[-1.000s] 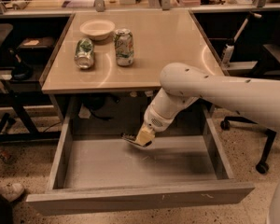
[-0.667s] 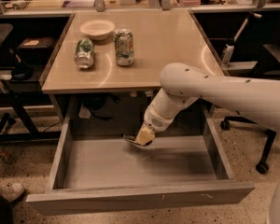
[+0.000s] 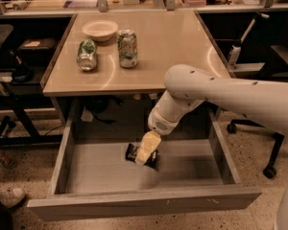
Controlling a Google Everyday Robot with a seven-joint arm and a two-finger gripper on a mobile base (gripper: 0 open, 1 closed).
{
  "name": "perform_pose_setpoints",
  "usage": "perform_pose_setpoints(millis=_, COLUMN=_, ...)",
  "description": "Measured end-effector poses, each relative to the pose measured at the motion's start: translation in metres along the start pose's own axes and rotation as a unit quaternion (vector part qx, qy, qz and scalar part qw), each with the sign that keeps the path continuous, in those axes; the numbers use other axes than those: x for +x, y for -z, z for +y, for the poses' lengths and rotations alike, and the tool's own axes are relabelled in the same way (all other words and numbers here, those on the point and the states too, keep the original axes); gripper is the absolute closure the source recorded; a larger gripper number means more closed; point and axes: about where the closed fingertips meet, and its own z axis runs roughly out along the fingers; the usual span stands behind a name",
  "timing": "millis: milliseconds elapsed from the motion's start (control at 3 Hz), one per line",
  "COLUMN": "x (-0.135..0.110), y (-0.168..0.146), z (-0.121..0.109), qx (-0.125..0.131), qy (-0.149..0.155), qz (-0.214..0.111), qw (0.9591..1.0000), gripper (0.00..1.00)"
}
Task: Place rxbar chocolate into top drawer
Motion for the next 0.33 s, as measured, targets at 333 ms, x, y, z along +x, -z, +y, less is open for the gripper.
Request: perform_pose_setpoints(millis=333, x=0.0, y=0.0, z=0.0, qx=0.0, qy=0.0, qz=0.0, qw=1.0, gripper=0.0)
